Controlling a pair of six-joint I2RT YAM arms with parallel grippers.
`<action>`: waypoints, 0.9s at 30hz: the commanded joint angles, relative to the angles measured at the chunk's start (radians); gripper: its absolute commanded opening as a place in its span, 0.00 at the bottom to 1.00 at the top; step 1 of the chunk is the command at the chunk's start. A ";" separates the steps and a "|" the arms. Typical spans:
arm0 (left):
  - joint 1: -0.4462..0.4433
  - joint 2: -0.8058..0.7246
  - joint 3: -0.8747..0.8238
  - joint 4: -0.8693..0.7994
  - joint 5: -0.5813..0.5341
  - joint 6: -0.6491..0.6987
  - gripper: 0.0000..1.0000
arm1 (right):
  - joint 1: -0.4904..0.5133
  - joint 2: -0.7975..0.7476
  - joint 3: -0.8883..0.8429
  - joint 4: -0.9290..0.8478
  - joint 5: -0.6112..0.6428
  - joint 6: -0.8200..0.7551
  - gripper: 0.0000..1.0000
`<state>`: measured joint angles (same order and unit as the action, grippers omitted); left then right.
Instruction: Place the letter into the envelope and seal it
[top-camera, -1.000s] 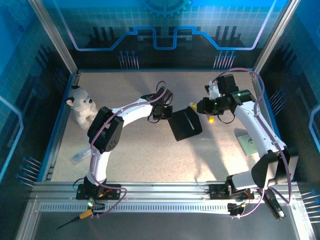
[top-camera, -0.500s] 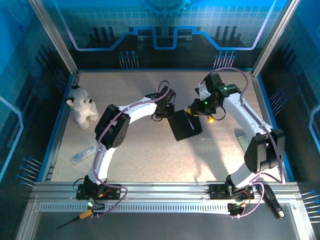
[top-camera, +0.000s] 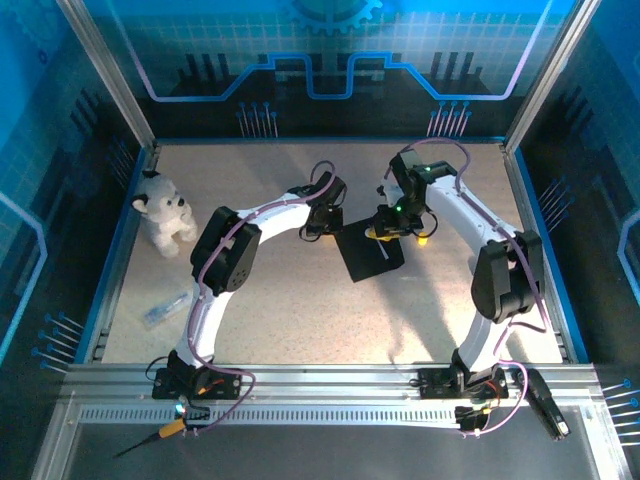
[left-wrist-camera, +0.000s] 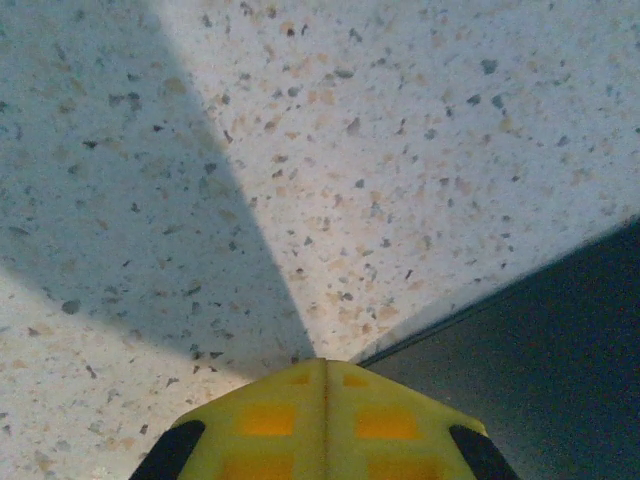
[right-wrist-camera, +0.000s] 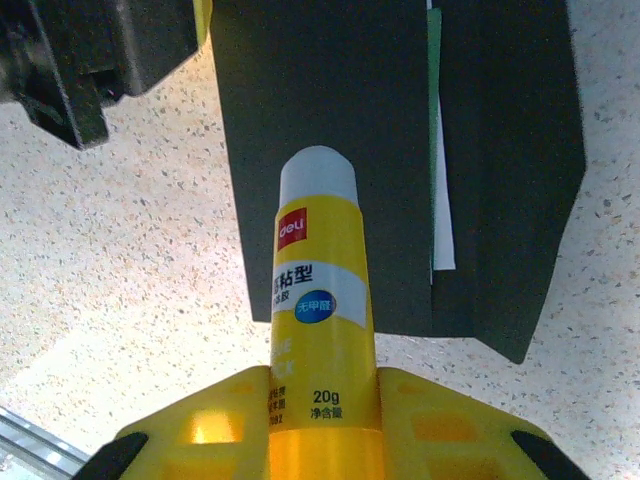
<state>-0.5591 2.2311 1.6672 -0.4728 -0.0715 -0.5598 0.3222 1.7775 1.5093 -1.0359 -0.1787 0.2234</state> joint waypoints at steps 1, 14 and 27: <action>0.005 0.030 0.010 -0.031 0.006 -0.026 0.00 | 0.015 0.018 0.039 -0.047 0.020 -0.019 0.12; 0.014 0.063 0.035 -0.048 0.012 0.013 0.00 | 0.019 0.062 0.052 -0.082 0.045 -0.039 0.11; 0.018 0.069 0.077 -0.070 0.035 0.052 0.00 | 0.051 0.155 0.106 -0.139 0.070 -0.044 0.10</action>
<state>-0.5472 2.2734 1.7329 -0.4896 -0.0555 -0.5392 0.3599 1.9041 1.5810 -1.1240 -0.1246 0.1963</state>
